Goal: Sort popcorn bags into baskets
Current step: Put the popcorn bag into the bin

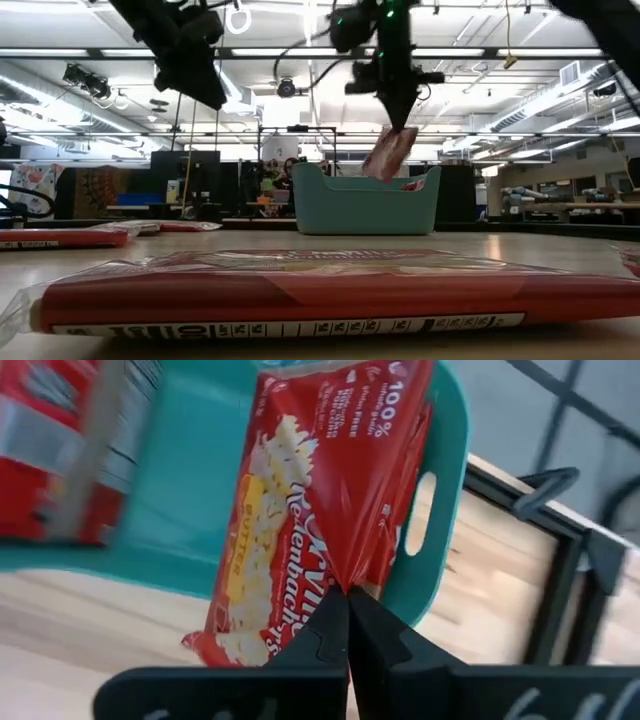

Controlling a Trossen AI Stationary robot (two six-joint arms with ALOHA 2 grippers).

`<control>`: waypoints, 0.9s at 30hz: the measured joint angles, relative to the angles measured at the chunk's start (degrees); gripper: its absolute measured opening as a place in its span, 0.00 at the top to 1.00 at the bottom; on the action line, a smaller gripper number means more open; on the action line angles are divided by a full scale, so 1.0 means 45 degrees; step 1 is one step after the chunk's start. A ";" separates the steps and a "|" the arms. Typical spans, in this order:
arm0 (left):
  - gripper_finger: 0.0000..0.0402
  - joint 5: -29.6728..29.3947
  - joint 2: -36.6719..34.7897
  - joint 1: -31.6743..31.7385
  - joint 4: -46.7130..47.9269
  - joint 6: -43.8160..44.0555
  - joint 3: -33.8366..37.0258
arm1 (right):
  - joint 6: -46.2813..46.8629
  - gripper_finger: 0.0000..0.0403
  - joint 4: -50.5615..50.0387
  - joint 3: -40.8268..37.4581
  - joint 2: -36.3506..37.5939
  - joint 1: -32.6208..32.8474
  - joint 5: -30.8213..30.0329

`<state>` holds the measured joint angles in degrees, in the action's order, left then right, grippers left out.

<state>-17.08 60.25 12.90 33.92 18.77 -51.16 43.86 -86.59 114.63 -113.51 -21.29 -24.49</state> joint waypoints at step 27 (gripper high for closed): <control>0.70 0.1051 0.0000 0.1084 0.1444 -0.0195 0.0000 | -0.1228 1.00 -0.0767 0.2127 -0.3304 -0.1542 -0.1272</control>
<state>-12.35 60.25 17.78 40.42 17.89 -51.16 38.33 -90.04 124.20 -128.38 -28.23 -30.21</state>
